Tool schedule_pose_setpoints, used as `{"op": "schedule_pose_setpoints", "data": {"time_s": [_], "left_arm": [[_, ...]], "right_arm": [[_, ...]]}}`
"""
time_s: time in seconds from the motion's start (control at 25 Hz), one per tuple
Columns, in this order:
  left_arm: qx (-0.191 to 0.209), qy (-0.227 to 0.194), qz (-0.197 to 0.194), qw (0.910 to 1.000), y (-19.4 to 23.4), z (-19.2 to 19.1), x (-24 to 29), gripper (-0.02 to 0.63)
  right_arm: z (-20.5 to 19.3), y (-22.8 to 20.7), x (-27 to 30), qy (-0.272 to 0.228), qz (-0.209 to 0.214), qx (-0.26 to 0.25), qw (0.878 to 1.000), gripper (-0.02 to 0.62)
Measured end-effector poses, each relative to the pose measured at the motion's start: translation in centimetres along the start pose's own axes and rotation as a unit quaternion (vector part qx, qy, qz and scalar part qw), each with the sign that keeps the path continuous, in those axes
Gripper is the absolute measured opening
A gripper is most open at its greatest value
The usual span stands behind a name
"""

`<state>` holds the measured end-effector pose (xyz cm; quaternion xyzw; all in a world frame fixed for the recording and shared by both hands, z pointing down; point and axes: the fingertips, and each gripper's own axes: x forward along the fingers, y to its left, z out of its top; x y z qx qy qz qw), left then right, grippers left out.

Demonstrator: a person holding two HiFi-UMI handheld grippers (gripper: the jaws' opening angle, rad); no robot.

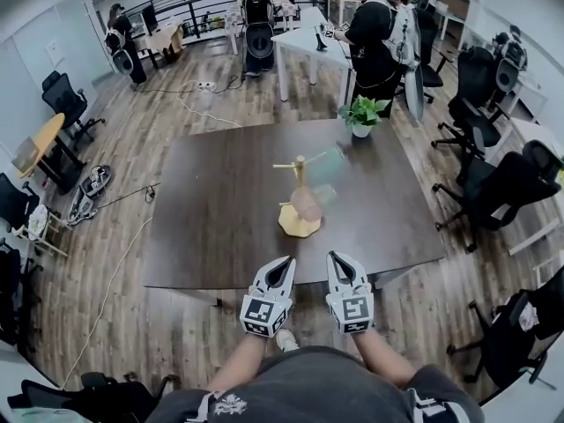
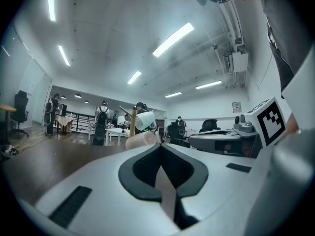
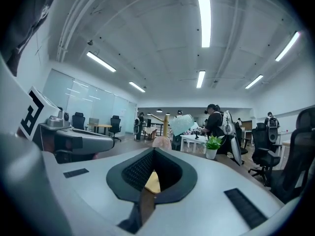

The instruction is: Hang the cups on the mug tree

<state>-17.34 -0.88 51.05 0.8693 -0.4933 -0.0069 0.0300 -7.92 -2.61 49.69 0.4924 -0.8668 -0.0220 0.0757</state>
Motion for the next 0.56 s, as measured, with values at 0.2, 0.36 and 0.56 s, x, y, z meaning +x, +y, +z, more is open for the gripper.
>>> {"op": "schedule_pose_setpoints", "data": {"time_s": [0.2,0.36,0.56], "left_arm": [[0.004,0.001,0.006,1.0,-2.7,0.2,-0.4,0.005],[0.012,0.006,0.01,0.9999,-4.6,0.0,-0.8,0.005],[0.036,0.014,0.006,0.9992,-6.7,-0.2,-1.5,0.005]], "right_arm": [[0.0,-0.7,-2.1,-0.001,0.012,0.003,1.0,0.025],[-0.7,-1.2,-3.6,0.002,0.019,0.004,1.0,0.025],[-1.4,-1.2,-5.1,0.013,0.02,0.014,1.0,0.025]]}}
